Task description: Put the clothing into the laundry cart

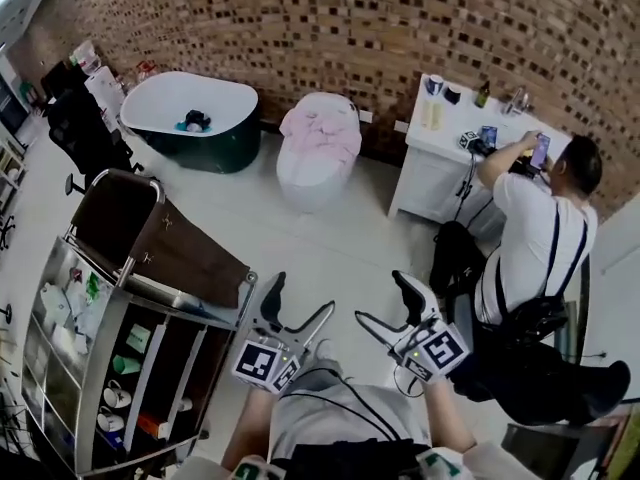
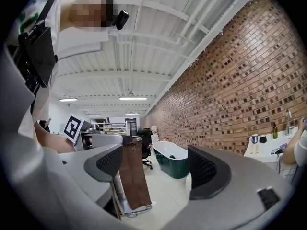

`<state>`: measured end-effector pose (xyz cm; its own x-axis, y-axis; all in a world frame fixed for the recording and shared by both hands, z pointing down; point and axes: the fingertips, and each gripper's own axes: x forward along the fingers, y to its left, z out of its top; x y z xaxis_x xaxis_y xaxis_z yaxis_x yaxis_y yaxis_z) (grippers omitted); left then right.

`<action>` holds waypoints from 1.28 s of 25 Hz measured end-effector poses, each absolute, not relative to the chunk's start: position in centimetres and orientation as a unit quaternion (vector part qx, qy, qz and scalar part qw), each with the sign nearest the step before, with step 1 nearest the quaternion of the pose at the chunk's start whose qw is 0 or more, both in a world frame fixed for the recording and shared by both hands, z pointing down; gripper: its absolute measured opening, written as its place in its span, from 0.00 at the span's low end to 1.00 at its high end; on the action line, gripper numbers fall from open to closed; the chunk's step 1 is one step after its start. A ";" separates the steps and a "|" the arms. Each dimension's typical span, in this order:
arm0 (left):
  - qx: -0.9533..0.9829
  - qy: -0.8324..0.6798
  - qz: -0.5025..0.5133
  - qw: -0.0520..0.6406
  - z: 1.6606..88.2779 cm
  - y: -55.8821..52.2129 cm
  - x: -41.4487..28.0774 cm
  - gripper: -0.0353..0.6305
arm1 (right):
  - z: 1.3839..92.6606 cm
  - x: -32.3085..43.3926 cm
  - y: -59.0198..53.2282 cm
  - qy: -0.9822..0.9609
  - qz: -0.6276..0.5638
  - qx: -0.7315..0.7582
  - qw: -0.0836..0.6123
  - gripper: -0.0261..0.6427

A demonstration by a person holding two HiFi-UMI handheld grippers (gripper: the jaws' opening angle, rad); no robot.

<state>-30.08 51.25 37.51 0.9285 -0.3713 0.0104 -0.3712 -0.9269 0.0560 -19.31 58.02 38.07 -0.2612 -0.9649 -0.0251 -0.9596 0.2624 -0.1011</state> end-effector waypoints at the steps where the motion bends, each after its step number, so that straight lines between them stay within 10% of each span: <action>1: 0.983 -0.180 -0.001 0.030 37.5 50.3 -29.5 0.69 | 37.8 -18.9 57.0 0.789 -0.029 -0.612 0.040 0.70; 32: 0.970 -0.241 -0.002 0.032 38.3 26.9 -5.4 0.69 | 39.9 7.0 34.3 0.810 -0.043 -0.584 0.038 0.70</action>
<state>-5.41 26.87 38.27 0.8843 -0.4668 0.0112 -0.4665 -0.8823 0.0626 7.00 34.29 39.89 -0.3145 -0.9492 -0.0108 -0.9426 0.3137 -0.1142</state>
